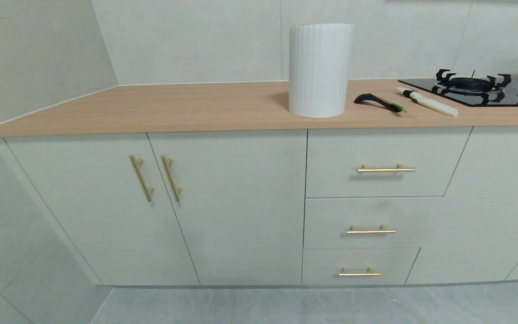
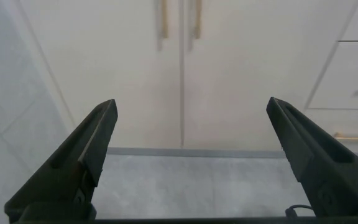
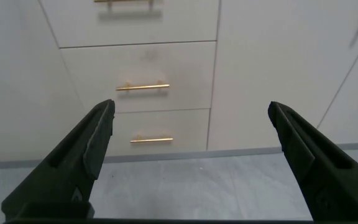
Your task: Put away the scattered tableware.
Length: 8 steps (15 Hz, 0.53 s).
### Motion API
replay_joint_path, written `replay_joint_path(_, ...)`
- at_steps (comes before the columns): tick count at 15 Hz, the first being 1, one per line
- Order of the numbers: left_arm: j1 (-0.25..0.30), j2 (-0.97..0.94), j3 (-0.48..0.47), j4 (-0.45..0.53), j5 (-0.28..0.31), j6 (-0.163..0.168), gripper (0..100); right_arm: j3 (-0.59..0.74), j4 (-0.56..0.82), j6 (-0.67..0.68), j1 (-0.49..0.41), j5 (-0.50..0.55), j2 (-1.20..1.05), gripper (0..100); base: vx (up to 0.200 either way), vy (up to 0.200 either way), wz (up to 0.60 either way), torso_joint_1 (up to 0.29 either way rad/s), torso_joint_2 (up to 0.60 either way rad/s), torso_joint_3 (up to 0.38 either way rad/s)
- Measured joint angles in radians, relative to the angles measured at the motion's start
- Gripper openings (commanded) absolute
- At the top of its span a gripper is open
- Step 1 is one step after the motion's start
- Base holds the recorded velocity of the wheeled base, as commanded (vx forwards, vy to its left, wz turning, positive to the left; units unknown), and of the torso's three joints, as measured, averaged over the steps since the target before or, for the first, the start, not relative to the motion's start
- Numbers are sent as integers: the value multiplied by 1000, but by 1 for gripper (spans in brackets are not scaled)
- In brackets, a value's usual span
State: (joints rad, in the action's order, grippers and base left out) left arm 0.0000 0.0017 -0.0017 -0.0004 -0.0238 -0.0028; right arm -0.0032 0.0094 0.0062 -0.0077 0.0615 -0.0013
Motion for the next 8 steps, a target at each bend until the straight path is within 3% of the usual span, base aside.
replay_joint_path(5,-1,0,0,0,0,0,100,0,0,1,0,0,0,100,0,0,0,0,0,0)
replay_joint_path(8,0,0,0,0,0,0,100,0,0,0,0,0,0,100,200,0,0,-1,2,4)
